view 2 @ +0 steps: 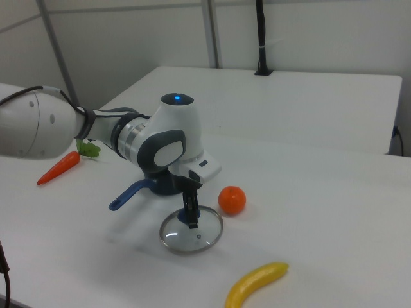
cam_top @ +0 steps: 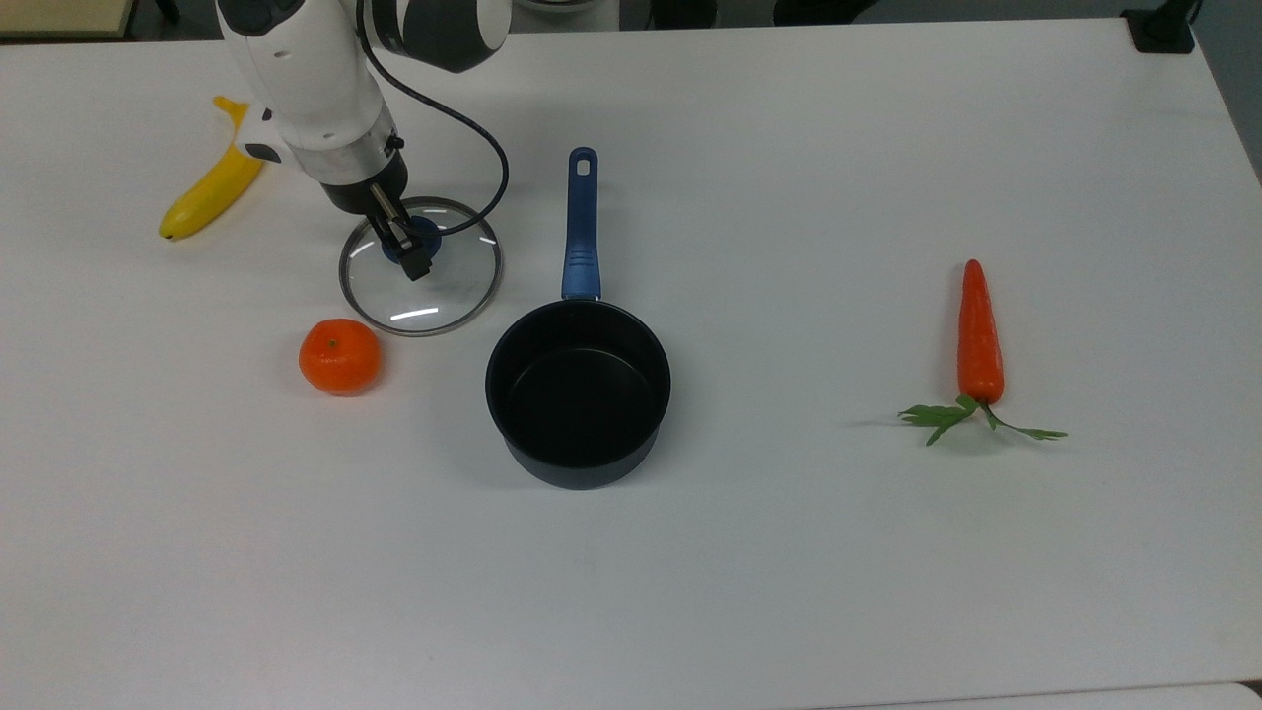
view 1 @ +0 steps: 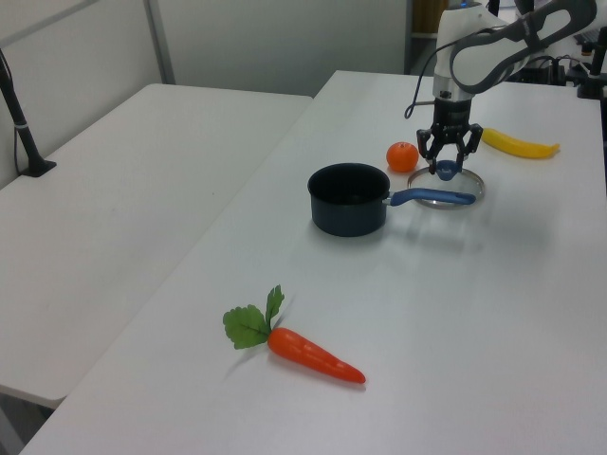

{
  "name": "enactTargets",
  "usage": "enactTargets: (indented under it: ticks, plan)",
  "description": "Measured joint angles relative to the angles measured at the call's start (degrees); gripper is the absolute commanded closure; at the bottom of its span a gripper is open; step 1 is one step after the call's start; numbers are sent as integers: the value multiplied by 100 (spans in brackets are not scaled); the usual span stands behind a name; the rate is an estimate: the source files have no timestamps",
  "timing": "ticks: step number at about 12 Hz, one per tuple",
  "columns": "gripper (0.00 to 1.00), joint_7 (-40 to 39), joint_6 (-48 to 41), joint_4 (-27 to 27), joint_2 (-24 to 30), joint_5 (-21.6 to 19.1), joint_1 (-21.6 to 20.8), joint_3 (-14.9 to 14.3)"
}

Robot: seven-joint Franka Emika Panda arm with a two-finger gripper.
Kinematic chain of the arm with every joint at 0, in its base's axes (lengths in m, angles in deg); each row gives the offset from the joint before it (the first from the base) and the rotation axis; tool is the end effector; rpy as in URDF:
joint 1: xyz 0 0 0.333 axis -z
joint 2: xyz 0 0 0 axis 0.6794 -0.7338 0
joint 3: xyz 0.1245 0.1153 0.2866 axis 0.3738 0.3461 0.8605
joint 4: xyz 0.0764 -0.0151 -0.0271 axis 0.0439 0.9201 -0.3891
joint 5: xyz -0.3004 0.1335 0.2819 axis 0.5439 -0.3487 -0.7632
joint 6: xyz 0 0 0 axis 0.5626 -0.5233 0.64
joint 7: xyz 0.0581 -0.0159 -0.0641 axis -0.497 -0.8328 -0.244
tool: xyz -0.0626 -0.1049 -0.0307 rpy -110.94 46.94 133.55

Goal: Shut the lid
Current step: 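Close the gripper on the blue knob, then lift the glass lid and carry it over the saucepan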

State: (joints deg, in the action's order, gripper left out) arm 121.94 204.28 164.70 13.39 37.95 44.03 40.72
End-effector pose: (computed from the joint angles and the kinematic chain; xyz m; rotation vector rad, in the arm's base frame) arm 0.6444 -0.1074 0.3121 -2.7583 1.3968 0.0338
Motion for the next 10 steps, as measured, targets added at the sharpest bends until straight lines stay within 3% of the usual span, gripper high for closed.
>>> enactTargets:
  ticks: [6,10]
  plan:
    - [54,-2,-26,-23,234,2,52,-31]
    - [54,-38,-607,-497,485,10,157,-124]
